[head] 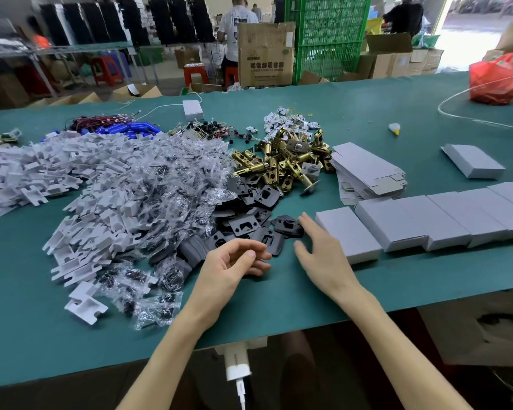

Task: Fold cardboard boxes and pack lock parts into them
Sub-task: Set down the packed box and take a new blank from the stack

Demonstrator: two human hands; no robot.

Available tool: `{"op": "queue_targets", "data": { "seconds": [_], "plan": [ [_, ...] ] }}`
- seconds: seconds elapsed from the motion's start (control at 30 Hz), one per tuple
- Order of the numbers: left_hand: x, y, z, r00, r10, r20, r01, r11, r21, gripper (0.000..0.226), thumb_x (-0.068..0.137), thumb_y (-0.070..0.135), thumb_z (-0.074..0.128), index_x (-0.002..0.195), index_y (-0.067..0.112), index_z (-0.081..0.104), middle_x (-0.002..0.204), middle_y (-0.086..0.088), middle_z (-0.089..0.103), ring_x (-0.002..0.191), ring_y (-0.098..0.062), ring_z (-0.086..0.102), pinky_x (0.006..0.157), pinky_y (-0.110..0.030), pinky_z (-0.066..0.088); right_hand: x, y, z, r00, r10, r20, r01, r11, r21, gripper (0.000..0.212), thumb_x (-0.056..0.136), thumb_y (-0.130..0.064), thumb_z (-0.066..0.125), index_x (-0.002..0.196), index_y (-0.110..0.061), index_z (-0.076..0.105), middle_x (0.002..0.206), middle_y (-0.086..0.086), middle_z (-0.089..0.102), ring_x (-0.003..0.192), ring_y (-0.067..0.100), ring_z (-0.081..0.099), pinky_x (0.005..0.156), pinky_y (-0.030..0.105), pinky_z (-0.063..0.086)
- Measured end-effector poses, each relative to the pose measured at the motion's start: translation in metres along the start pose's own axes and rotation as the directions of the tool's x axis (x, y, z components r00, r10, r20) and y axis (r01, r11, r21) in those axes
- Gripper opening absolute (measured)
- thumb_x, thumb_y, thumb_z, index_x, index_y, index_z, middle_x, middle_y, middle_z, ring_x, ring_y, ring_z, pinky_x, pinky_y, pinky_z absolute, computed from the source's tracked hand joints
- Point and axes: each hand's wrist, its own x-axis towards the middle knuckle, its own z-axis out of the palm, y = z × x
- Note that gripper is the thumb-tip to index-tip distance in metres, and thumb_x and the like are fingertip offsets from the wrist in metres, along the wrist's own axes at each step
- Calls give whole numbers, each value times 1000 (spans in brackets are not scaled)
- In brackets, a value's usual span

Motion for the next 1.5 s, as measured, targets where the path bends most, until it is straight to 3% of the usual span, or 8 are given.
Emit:
{"op": "queue_targets", "data": {
  "seconds": [0.17, 0.47, 0.77, 0.87, 0.97, 1.17, 1.37, 1.5],
  "plan": [
    [0, -1, -1, 1000, 5, 12, -5, 1000, 14, 21, 105, -2, 52, 112, 4, 71, 101, -14, 78, 91, -26, 76, 81, -28, 59, 15, 23, -23, 996, 79, 47, -81, 995, 62, 62, 102, -15, 54, 159, -15, 31, 162, 4, 39, 147, 23, 40, 122, 35, 29],
    [-1, -2, -3, 1000, 8, -3, -8, 1000, 14, 22, 106, -3, 51, 112, 2, 71, 100, -15, 78, 90, -27, 75, 81, -31, 60, 22, 37, -30, 995, 103, 14, -104, 985, 138, 66, 102, -15, 54, 161, -17, 25, 164, 0, 33, 147, 19, 39, 119, 30, 30],
    [0, -3, -2, 1000, 3, 10, -4, 999, 32, 22, 106, 0, 52, 110, 6, 73, 99, -13, 78, 91, -28, 75, 82, -31, 60, 27, 56, -63, 997, 72, -34, -69, 995, 69, 49, 100, -11, 58, 149, -13, 51, 148, -1, 55, 130, 11, 56, 110, 22, 38],
    [2, -3, -2, 1000, 3, 9, -3, 999, 40, 22, 106, 0, 52, 110, 6, 73, 99, -13, 78, 91, -27, 75, 82, -31, 60, 43, 46, -68, 980, -79, -181, 69, 996, -64, 36, 101, -13, 58, 136, -13, 63, 134, 0, 66, 119, 10, 61, 104, 18, 40],
    [1, -3, -1, 1000, 1, 2, -1, 999, 35, 21, 105, -1, 53, 110, 4, 73, 98, -15, 78, 89, -27, 75, 81, -30, 60, 79, 35, -81, 941, -153, -303, 71, 961, -266, 36, 103, -12, 54, 137, -5, 57, 136, 14, 60, 129, 30, 51, 110, 38, 39],
    [1, 0, -1, 1000, -10, -26, 11, 1000, 21, 21, 106, -2, 51, 109, 2, 72, 97, -16, 77, 88, -27, 74, 79, -29, 59, 131, 44, -94, 976, 113, -186, -207, 746, -633, 47, 108, -27, 43, 139, 9, 42, 143, 25, 48, 135, 39, 40, 116, 45, 29],
    [3, -1, -2, 999, -18, -29, 18, 1000, 13, 22, 106, -1, 51, 109, 2, 72, 97, -15, 77, 87, -25, 74, 79, -29, 59, 125, 52, -99, 963, 69, -261, -234, 694, -681, 16, 99, 0, 50, 112, 4, 57, 116, 26, 62, 106, 42, 55, 76, 42, 39],
    [3, -1, -2, 999, -21, -26, 21, 1000, 16, 21, 106, -1, 52, 109, 2, 72, 97, -15, 77, 86, -24, 74, 79, -28, 59, 117, 40, -109, 951, 1, -308, -219, 705, -675, 18, 88, 12, 43, 97, 3, 56, 96, 29, 65, 82, 40, 54, 65, 40, 37]
  ]
}}
